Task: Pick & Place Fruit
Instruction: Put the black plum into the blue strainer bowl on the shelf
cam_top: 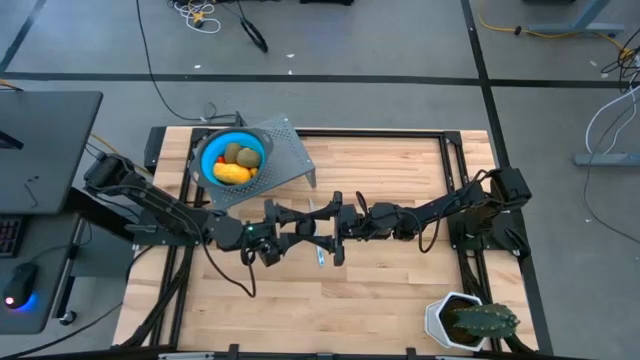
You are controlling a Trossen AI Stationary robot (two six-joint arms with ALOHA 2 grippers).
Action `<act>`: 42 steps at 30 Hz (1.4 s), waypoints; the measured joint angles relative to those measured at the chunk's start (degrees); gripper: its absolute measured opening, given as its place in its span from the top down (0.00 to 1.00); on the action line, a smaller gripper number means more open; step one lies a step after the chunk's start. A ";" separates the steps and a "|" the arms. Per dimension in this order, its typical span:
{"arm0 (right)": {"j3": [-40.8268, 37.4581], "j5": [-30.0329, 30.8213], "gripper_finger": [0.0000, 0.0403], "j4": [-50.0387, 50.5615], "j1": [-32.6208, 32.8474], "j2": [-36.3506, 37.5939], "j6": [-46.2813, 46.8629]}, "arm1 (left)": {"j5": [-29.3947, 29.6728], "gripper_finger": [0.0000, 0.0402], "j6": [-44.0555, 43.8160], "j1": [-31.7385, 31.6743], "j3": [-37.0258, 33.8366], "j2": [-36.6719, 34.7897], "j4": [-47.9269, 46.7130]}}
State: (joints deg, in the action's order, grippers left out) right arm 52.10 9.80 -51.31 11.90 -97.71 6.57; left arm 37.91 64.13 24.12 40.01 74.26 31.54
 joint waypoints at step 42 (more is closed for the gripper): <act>0.04 11.36 0.27 15.57 -0.07 13.25 -16.62 | 6.20 0.31 -41.52 -0.20 -0.02 -0.02 -6.79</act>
State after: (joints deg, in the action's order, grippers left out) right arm 52.14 21.16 -35.74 11.84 -84.46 -10.05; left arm 44.11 22.61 23.92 39.99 74.24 24.75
